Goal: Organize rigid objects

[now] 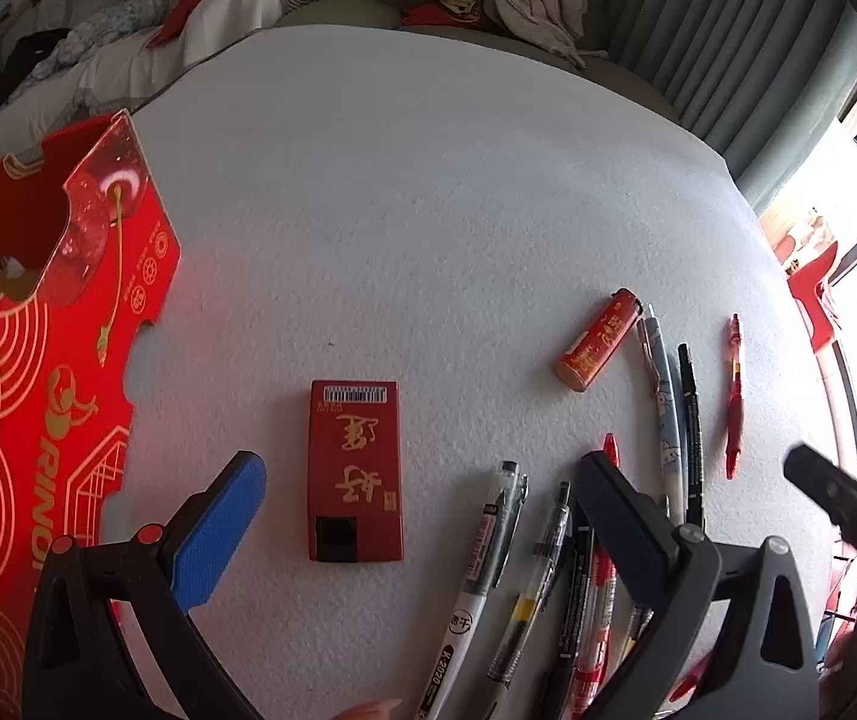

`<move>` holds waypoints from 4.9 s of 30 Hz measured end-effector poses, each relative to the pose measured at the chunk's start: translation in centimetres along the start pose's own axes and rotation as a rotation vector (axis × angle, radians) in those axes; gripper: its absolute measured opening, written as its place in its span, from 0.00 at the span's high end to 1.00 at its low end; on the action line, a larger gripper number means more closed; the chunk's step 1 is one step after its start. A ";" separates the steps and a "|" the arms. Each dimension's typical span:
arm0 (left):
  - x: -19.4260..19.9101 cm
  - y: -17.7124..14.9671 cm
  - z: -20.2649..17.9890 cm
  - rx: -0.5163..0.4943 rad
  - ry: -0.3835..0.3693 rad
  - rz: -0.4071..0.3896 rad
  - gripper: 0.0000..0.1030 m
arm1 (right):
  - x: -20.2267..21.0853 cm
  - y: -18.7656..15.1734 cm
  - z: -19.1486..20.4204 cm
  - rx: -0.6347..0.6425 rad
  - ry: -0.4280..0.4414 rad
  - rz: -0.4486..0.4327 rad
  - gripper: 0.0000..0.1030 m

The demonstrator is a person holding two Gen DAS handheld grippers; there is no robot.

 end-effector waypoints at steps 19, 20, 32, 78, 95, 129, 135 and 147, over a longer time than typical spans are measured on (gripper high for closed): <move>2.1 2.2 1.0 -0.011 0.000 0.008 0.00 | -0.7 1.0 -0.3 -0.031 -0.012 0.028 0.00; 2.3 2.4 1.1 -0.015 0.006 0.005 0.00 | -0.5 1.0 -0.4 -0.033 -0.012 0.026 0.00; 3.3 3.0 0.4 -0.018 0.038 -0.004 0.00 | -0.3 0.4 1.3 0.016 -0.012 0.005 0.00; -0.4 3.6 2.3 0.027 0.067 0.081 0.00 | -6.1 4.0 0.8 -0.118 -0.092 0.082 0.00; -1.8 3.2 2.1 -0.006 0.117 0.044 0.00 | -6.5 4.6 3.4 -0.035 -0.137 0.101 0.00; 0.2 2.5 0.6 -0.044 0.132 0.004 0.63 | -3.9 1.9 5.6 0.121 -0.021 0.046 0.89; 0.7 2.7 1.4 -0.023 0.080 0.016 0.64 | -2.8 0.4 4.4 0.082 0.061 0.046 0.89; 4.2 1.5 0.8 -0.052 0.076 -0.039 0.64 | 2.8 -2.2 0.6 -0.029 0.215 -0.013 0.89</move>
Point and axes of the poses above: each gripper's, at about its wrist camera, not at the fingertips, and x roughly against the way its jaws point, z to its left, y to its top, the point moved 5 cm from there along -x, roughly the way its jaws point, and after that the axes turned 1 degree about -x, right-handed, at the moved point
